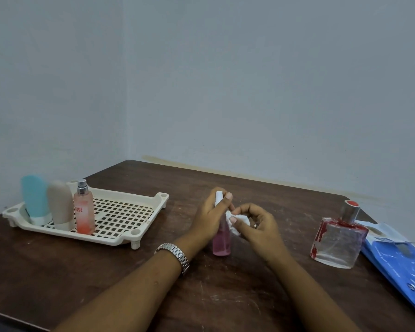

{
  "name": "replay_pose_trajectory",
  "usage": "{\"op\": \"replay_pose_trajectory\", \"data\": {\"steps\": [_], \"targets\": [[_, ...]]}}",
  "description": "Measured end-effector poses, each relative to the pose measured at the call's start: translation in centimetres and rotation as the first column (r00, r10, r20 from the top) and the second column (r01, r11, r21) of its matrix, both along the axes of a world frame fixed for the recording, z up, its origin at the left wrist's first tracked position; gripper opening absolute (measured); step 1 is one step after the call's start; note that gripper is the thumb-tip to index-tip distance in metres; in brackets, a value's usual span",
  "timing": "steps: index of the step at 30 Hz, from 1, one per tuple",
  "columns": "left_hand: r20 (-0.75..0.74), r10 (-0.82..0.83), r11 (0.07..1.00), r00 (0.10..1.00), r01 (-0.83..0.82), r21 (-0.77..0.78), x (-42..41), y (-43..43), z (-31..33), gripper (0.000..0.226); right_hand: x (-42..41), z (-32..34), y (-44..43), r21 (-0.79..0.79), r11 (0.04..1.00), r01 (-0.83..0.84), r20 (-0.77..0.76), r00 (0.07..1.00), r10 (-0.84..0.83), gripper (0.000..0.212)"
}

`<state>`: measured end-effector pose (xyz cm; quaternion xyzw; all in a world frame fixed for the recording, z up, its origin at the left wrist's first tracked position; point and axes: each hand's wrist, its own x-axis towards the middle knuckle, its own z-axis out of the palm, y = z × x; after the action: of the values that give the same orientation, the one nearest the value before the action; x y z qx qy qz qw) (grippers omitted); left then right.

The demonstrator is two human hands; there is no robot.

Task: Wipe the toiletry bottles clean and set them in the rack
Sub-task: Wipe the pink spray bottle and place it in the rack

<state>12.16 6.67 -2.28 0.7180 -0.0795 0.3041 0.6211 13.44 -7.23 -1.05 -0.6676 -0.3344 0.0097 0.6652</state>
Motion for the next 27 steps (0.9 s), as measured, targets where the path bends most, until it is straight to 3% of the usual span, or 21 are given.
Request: {"op": "replay_pose_trajectory", "data": {"steps": [4,13,17,20,24,27], "targets": [[0.005,-0.110,0.992,0.994,0.110,0.061,-0.26,-0.67,0.21,0.030,0.13,0.35,0.07,0.102,0.994,0.046,-0.002,0.999,-0.046,0.008],[-0.020,-0.186,0.979,0.982,0.187,0.081,-0.81,-1.02,0.50,0.051,-0.51,0.72,0.52,0.186,0.982,0.038,0.106,0.993,-0.058,0.011],[-0.005,-0.182,0.981,0.983,0.182,0.066,-0.86,-0.93,0.37,0.065,-0.59,0.74,0.37,0.137,0.990,0.017,0.159,0.987,-0.038,0.009],[-0.020,-0.150,0.986,0.988,0.151,0.066,-0.82,-0.91,0.45,0.056,-0.41,0.59,0.20,0.086,0.995,0.053,0.186,0.980,-0.068,0.010],[0.004,-0.134,0.990,0.991,0.134,0.045,-0.51,-0.77,0.08,0.071,-0.49,0.74,0.04,0.078,0.992,0.096,0.211,0.971,-0.111,0.010],[0.032,-0.103,0.993,0.994,0.100,0.068,-0.58,-0.75,0.19,0.065,-0.40,0.72,0.03,0.049,0.992,0.116,0.221,0.967,-0.124,0.012]]}}
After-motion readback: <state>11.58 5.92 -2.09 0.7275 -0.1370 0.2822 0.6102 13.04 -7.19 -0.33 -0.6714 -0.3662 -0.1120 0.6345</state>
